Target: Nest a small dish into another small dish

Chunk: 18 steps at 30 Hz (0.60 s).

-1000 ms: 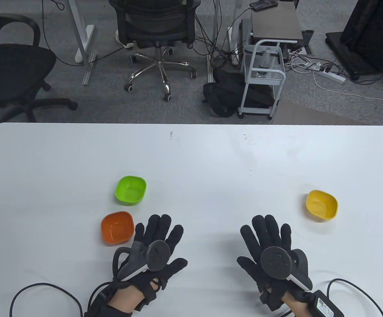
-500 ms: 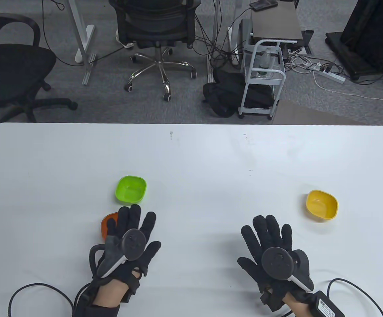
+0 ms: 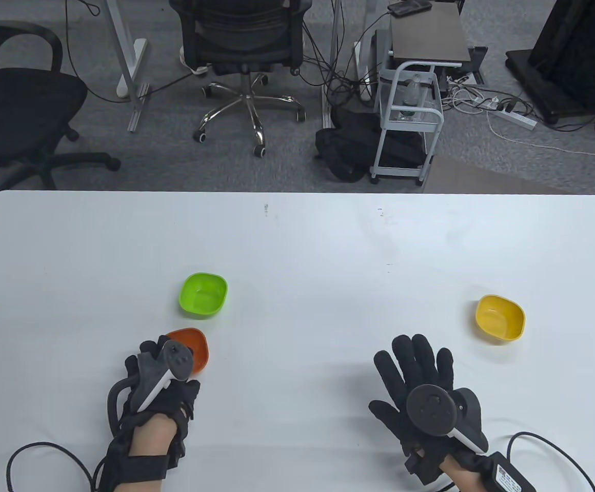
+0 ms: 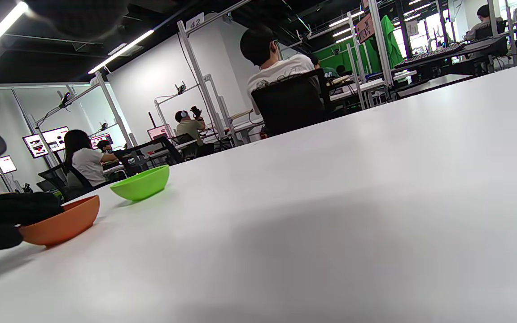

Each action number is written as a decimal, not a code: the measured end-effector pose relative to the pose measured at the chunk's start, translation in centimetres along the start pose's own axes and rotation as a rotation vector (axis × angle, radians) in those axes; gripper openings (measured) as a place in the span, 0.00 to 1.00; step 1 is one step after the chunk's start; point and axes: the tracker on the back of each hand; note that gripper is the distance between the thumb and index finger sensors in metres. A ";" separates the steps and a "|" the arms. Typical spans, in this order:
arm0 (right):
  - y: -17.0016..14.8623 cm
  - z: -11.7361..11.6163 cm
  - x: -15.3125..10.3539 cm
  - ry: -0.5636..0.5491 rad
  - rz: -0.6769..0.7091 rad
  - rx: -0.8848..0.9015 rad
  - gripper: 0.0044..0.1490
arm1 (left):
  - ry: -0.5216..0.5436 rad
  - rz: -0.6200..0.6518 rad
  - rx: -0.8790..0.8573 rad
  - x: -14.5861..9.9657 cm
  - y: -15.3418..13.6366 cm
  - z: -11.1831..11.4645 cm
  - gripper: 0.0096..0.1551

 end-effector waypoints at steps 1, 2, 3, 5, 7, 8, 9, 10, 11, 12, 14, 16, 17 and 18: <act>0.0 0.0 0.0 -0.001 0.000 0.000 0.51 | 0.006 -0.007 0.013 0.2 0.1 0.1 0.38; 0.0 0.0 0.0 -0.002 0.001 0.000 0.51 | 0.027 -0.005 0.020 0.3 0.2 0.0 0.35; 0.0 0.0 0.0 -0.003 0.002 0.001 0.51 | 0.053 -0.002 0.029 0.3 0.4 -0.2 0.32; 0.0 0.1 -0.1 -0.006 0.002 0.002 0.51 | 0.102 0.008 0.046 0.2 0.7 -0.7 0.29; -0.1 0.1 -0.1 -0.007 0.001 0.006 0.51 | 0.156 0.040 0.060 -0.2 1.2 -1.5 0.27; -0.1 0.1 -0.1 -0.007 0.000 0.006 0.51 | 0.184 0.045 0.057 -0.4 1.4 -1.8 0.26; -0.1 0.2 -0.1 -0.009 -0.001 0.009 0.51 | 0.235 0.069 0.039 -0.7 1.7 -2.5 0.25; -0.1 0.2 -0.1 -0.011 -0.002 0.010 0.51 | 0.287 0.100 0.009 -1.2 2.3 -3.1 0.25; -0.2 0.2 -0.1 -0.011 -0.002 0.010 0.51 | 0.341 0.126 0.002 -1.6 3.1 -3.6 0.25; -0.2 0.2 -0.1 -0.011 -0.003 0.012 0.51 | 0.375 0.151 0.008 -1.8 3.8 -4.1 0.25; -0.2 0.2 -0.1 -0.011 -0.002 0.016 0.51 | 0.397 0.200 0.043 -2.2 6.2 -5.3 0.25; -0.3 0.3 -0.1 -0.009 -0.002 0.023 0.51 | 0.427 0.263 0.065 -1.9 9.6 -6.5 0.25; -0.4 0.3 -0.1 -0.009 -0.003 0.027 0.51 | 0.424 0.282 0.076 -1.6 10.8 -6.8 0.25; -0.5 0.3 -0.1 -0.008 -0.005 0.034 0.51 | 0.410 0.305 0.093 -1.2 12.7 -7.2 0.25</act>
Point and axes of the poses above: the tracker on the back of each hand, its own y axis roughly to the thumb side, its own x axis roughly from the wrist to the fingertips, z = x × y, and after that the axes turned 10 degrees about z, right-handed
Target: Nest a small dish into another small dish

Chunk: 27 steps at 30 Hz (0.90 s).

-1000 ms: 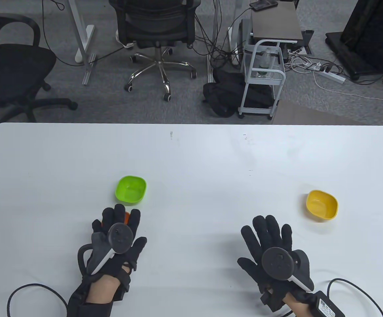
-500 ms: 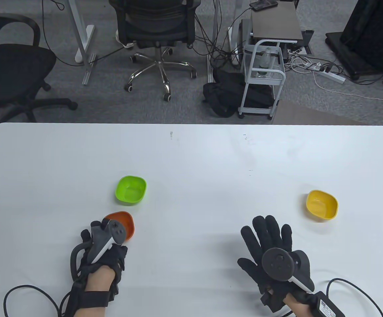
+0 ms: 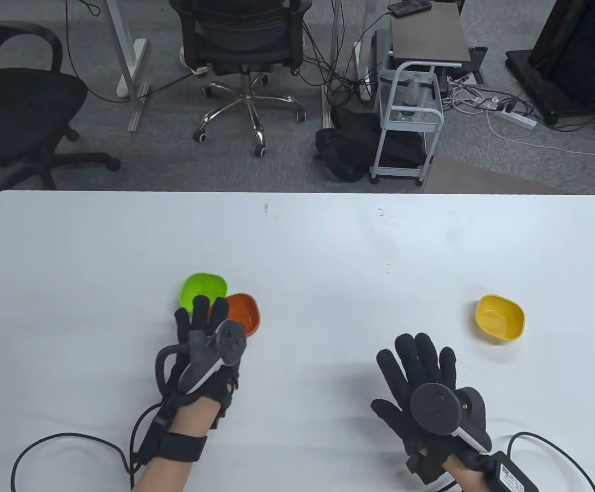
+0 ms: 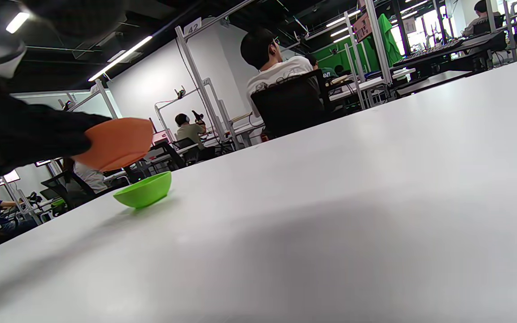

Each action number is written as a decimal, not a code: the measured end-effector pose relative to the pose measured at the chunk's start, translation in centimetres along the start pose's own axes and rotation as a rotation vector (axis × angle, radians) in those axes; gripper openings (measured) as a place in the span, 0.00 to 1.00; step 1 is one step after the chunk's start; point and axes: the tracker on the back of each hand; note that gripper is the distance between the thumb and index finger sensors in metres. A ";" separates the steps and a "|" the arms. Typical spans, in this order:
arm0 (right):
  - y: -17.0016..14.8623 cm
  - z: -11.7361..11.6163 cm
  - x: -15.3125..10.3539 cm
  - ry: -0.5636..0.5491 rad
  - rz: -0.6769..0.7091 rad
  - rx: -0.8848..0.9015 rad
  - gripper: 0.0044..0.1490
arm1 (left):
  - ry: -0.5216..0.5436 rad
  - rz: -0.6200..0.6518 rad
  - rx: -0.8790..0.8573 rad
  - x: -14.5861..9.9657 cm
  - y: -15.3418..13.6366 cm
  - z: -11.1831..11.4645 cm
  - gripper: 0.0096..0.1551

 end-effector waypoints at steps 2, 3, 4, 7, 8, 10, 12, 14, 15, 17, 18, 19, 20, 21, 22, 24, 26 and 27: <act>-0.1 0.1 0.0 -0.001 -0.003 0.004 0.51 | -0.004 0.041 0.014 1.8 2.7 -0.2 0.25; -0.2 0.1 0.0 -0.002 -0.005 0.009 0.51 | -0.003 0.070 0.017 2.8 4.3 -0.1 0.25; -0.2 0.1 0.0 -0.002 -0.006 0.010 0.51 | -0.004 0.085 0.019 3.4 5.3 0.1 0.25; -0.3 0.0 0.0 0.002 -0.011 0.011 0.51 | -0.043 0.148 0.019 4.8 9.0 2.1 0.25; -0.4 0.0 0.1 0.004 -0.011 0.009 0.51 | -0.059 0.181 0.051 5.0 10.2 3.3 0.25; -0.4 0.0 0.0 0.008 -0.013 0.007 0.51 | -0.107 0.224 0.108 5.1 11.7 5.2 0.25; -0.7 0.2 0.0 0.008 -0.016 0.016 0.51 | -0.158 0.255 0.170 4.9 12.8 6.9 0.25; -0.7 0.2 0.1 0.009 -0.019 0.024 0.51 | -0.134 0.270 0.205 4.7 13.2 7.4 0.25; -0.7 0.2 0.1 0.011 -0.020 0.024 0.51 | -0.142 0.266 0.213 4.6 13.3 7.6 0.25; -0.7 0.2 0.1 0.012 -0.018 0.025 0.51 | -0.159 0.260 0.225 4.6 13.3 7.7 0.26; -0.7 0.2 0.1 0.013 -0.017 0.025 0.51 | -0.159 0.260 0.223 4.6 13.3 7.7 0.26; -0.6 0.2 0.1 0.014 -0.016 0.024 0.51 | -0.158 0.260 0.220 4.5 13.3 7.6 0.26; -0.6 0.2 0.1 0.016 -0.015 0.023 0.51 | -0.159 0.261 0.222 4.5 13.2 7.6 0.26; -0.6 0.1 0.1 0.019 -0.017 0.023 0.51 | -0.162 0.261 0.224 4.5 13.2 7.6 0.26; -0.6 0.2 0.1 0.020 -0.017 0.022 0.51 | -0.164 0.259 0.225 4.4 13.2 7.6 0.27; -0.6 0.2 0.1 0.022 -0.018 0.024 0.51 | -0.192 0.240 0.246 4.1 12.9 7.4 0.31; -0.6 0.2 0.1 0.022 -0.017 0.028 0.52 | -0.190 0.231 0.245 3.7 12.6 6.8 0.36; -0.6 0.2 0.1 0.022 -0.018 0.027 0.52 | -0.190 0.234 0.238 3.6 12.4 6.6 0.37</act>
Point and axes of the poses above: the tracker on the back of each hand, its own y axis roughly to the thumb side, its own x axis roughly from the wrist to the fingertips, z = x × y, and after that the axes turned 10 degrees about z, right-handed
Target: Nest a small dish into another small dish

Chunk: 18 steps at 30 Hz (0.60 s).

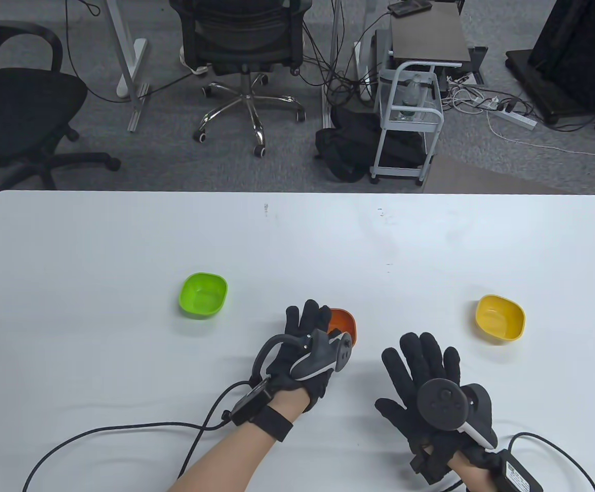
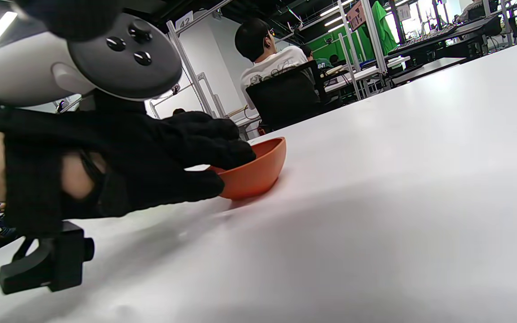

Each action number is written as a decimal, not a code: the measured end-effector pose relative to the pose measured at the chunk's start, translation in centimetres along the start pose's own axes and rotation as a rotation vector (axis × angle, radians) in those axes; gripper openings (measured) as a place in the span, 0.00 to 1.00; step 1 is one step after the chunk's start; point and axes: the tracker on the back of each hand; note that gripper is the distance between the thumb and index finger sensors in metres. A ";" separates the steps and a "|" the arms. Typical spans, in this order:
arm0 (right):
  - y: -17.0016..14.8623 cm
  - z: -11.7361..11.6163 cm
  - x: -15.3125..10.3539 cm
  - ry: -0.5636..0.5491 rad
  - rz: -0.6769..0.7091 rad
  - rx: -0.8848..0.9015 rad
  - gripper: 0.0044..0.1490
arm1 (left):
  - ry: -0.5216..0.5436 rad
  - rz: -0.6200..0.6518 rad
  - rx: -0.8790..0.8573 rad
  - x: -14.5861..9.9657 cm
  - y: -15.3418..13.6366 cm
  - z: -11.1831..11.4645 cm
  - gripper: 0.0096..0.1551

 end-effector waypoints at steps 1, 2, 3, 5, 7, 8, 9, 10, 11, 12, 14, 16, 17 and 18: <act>0.0 0.0 0.0 -0.001 0.001 -0.001 0.52 | 0.003 -0.012 -0.004 -0.4 -0.4 -0.4 0.38; 0.0 0.0 0.0 -0.002 0.002 -0.003 0.52 | 0.012 -0.028 -0.002 -0.6 -0.7 -0.7 0.39; 0.1 0.0 0.0 -0.003 0.003 -0.005 0.52 | 0.020 -0.038 -0.007 -1.0 -1.4 -1.2 0.39; 0.1 0.0 0.0 -0.002 0.006 -0.009 0.52 | 0.053 -0.074 -0.027 -1.5 -2.7 -2.1 0.40; 0.1 0.0 0.0 0.001 0.007 -0.010 0.52 | 0.101 -0.132 -0.048 -1.9 -4.8 -2.9 0.40; 0.1 0.0 0.0 0.001 0.007 -0.010 0.52 | 0.120 -0.146 -0.054 -2.1 -5.5 -3.1 0.40; 0.1 0.0 0.0 0.002 0.008 -0.011 0.52 | 0.168 -0.163 -0.064 -2.4 -6.5 -3.4 0.40; 0.2 0.0 0.0 0.002 0.009 -0.011 0.52 | 0.187 -0.177 -0.077 -2.6 -7.6 -3.4 0.40; 0.2 0.0 0.0 0.001 0.010 -0.011 0.52 | 0.186 -0.195 -0.089 -2.8 -8.4 -3.3 0.40; 0.2 0.0 0.0 0.000 0.012 -0.012 0.52 | 0.193 -0.227 -0.104 -3.0 -9.4 -3.3 0.40; 0.3 -0.1 0.0 0.001 0.014 -0.021 0.52 | 0.185 -0.275 -0.149 -3.4 -11.5 -3.0 0.41; 0.4 -0.1 0.0 0.002 0.018 -0.028 0.52 | 0.181 -0.344 -0.195 -3.8 -13.7 -2.7 0.41; 0.4 -0.1 0.0 0.003 0.021 -0.029 0.52 | 0.169 -0.384 -0.209 -3.9 -14.8 -2.4 0.41; 0.4 -0.2 0.0 0.006 0.024 -0.030 0.52 | 0.140 -0.451 -0.238 -4.2 -16.2 -2.0 0.41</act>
Point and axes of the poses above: the tracker on the back of each hand, its own y axis roughly to the thumb side, its own x axis roughly from the wrist to the fingertips, z = x × y, and after that the axes turned 10 degrees about z, right-handed
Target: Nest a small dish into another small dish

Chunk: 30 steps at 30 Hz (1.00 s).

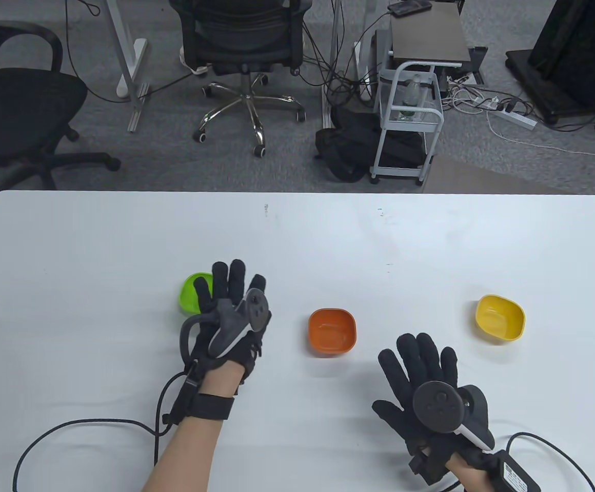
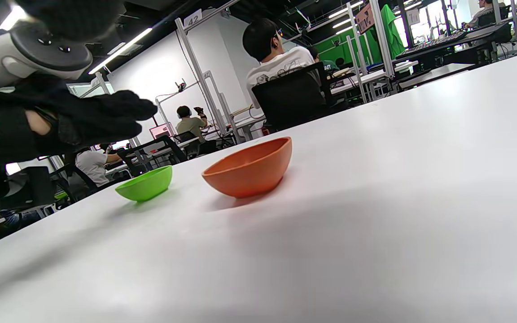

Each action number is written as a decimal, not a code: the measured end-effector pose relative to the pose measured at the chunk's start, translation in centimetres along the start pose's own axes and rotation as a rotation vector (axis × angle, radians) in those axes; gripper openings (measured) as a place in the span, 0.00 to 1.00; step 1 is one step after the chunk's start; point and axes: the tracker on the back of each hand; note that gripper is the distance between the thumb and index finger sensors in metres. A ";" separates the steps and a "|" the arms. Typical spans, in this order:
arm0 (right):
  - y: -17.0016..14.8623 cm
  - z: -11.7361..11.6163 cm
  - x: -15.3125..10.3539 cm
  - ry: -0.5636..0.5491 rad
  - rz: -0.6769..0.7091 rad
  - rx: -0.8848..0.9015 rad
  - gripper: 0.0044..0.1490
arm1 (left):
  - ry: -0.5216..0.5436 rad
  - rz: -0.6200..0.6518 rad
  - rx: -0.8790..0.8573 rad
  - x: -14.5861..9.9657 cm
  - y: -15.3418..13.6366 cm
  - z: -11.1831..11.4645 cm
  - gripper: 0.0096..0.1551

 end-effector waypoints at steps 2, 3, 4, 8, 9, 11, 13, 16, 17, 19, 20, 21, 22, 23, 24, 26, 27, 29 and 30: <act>0.0 0.0 0.0 0.003 0.000 0.001 0.52 | -0.018 -0.049 -0.044 0.5 -1.6 0.5 0.41; 0.0 0.0 0.0 0.004 0.001 0.003 0.52 | -0.031 -0.076 -0.060 0.8 -2.5 0.9 0.41; 0.0 0.0 0.0 0.004 0.001 0.004 0.52 | -0.053 -0.100 -0.066 1.0 -3.3 1.3 0.41; 0.0 0.0 -0.1 0.003 0.003 0.005 0.52 | -0.142 -0.171 -0.082 1.7 -5.4 2.9 0.40; 0.0 0.0 -0.1 0.003 0.003 0.005 0.52 | -0.162 -0.188 -0.080 1.9 -5.9 3.3 0.40; 0.0 0.0 -0.1 0.005 0.001 0.007 0.52 | -0.195 -0.217 -0.065 2.1 -6.5 3.9 0.39; 0.0 0.0 -0.1 0.007 -0.001 0.008 0.52 | -0.220 -0.223 -0.050 2.3 -6.8 4.4 0.39; 0.0 0.1 -0.1 0.009 -0.004 0.009 0.52 | -0.252 -0.225 -0.037 2.6 -6.9 5.1 0.38; 0.0 0.1 -0.1 0.010 -0.005 0.010 0.52 | -0.255 -0.230 -0.034 2.7 -6.9 5.3 0.37; 0.0 0.1 -0.1 0.010 -0.006 0.010 0.52 | -0.259 -0.234 -0.035 2.9 -7.0 5.7 0.36; 0.0 0.1 -0.1 0.011 -0.006 0.011 0.52 | -0.251 -0.233 -0.032 3.0 -6.9 5.9 0.36; 0.0 0.1 -0.1 0.009 -0.006 0.011 0.52 | -0.235 -0.230 -0.031 3.1 -6.8 6.0 0.34; 0.0 0.1 -0.1 0.008 -0.007 0.011 0.52 | -0.209 -0.226 -0.032 3.1 -6.6 5.9 0.32; 0.0 0.1 -0.1 0.009 -0.007 0.010 0.52 | -0.197 -0.222 -0.034 3.2 -6.5 5.9 0.30; 0.0 0.1 -0.1 0.009 -0.007 0.010 0.52 | -0.197 -0.222 -0.039 3.3 -6.2 5.8 0.29; 0.0 0.1 0.0 0.010 -0.006 0.010 0.52 | -0.185 -0.209 -0.031 3.4 -5.8 5.8 0.27; 0.0 0.1 0.0 0.010 -0.007 0.010 0.52 | -0.178 -0.204 -0.028 3.4 -5.8 5.8 0.26; 0.0 0.1 0.0 0.011 -0.009 0.011 0.52 | -0.165 -0.203 -0.030 3.4 -5.8 5.8 0.26; 0.0 0.2 0.0 0.011 -0.010 0.012 0.52 | -0.153 -0.199 -0.033 3.4 -5.9 5.7 0.25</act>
Point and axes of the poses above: the tracker on the back of each hand, its own y axis roughly to the thumb side, its own x axis roughly from the wrist to the fingertips, z = x × y, and after that the axes turned 10 degrees about z, right-handed
